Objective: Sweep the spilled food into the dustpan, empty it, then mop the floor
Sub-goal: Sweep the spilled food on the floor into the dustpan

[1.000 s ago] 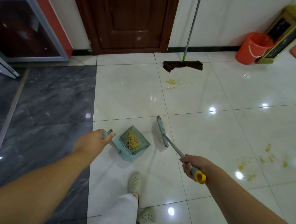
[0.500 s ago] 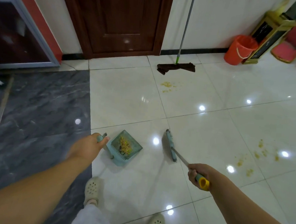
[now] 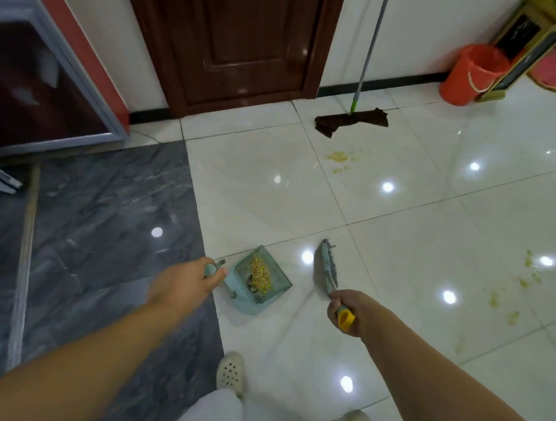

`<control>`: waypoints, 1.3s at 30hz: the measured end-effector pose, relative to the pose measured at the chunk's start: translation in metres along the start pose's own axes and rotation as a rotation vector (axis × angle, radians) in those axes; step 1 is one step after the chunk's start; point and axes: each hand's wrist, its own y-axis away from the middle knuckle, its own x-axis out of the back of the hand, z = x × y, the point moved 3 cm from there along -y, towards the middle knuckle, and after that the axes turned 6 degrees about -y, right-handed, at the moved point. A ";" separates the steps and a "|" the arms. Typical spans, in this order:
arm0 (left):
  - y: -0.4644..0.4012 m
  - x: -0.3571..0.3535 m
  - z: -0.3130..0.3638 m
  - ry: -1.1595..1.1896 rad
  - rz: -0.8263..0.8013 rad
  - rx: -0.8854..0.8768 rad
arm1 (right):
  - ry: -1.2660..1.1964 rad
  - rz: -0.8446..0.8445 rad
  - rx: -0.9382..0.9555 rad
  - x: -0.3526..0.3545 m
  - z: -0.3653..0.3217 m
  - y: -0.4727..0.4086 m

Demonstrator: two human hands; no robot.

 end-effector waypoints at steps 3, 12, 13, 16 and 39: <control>-0.009 0.010 -0.020 -0.004 -0.022 -0.005 | -0.021 -0.042 0.003 -0.043 0.004 -0.001; -0.040 0.023 -0.037 -0.017 -0.018 -0.010 | 0.023 -0.105 -0.046 -0.084 -0.004 -0.002; -0.044 0.024 -0.036 -0.019 -0.022 -0.015 | 0.011 -0.101 -0.046 -0.081 -0.007 0.000; -0.057 0.023 -0.027 -0.026 -0.024 -0.027 | -0.043 -0.092 -0.029 -0.062 -0.021 0.007; -0.155 0.027 0.057 -0.127 -0.094 -0.012 | 0.469 0.013 -0.058 -0.018 -0.131 -0.030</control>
